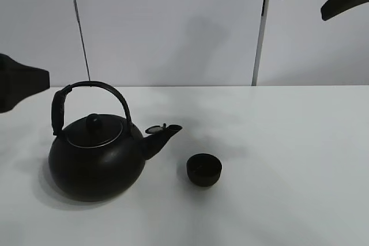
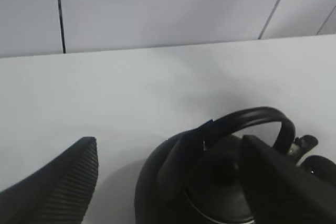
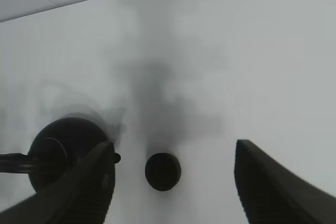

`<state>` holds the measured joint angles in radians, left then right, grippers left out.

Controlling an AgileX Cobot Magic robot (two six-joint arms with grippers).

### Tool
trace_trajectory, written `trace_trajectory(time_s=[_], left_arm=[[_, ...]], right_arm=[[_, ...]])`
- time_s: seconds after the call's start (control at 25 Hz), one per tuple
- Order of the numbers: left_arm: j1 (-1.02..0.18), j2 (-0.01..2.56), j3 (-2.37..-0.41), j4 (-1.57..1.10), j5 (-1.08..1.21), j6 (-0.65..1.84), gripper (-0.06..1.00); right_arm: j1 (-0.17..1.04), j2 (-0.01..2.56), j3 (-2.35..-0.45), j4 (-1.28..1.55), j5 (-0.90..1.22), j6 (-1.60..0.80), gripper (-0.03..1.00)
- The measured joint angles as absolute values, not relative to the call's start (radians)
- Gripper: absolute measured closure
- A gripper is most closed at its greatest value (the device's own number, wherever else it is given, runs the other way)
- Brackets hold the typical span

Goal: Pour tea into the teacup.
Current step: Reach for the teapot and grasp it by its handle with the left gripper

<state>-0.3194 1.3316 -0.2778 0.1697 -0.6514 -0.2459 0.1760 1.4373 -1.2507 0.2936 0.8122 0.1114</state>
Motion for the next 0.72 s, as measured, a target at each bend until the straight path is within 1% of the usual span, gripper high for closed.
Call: trace_trajectory(time_s=[0.16,0.52,0.72], left_arm=[[-0.319,1.419,-0.278,0.219,-0.699,-0.256,0.41],[-0.319,1.569,-0.281,0.225,-0.855,-0.256,0.41],[-0.319,1.64,-0.282,0.225,-0.938,-0.216,0.41]], right_arm=[[0.176,1.437,-1.25,0.315,0.817,0.112,0.51],[0.176,1.437,-1.25,0.318,0.877,0.116,0.51],[0.176,1.437,-1.25,0.318,0.921,0.118,0.51]])
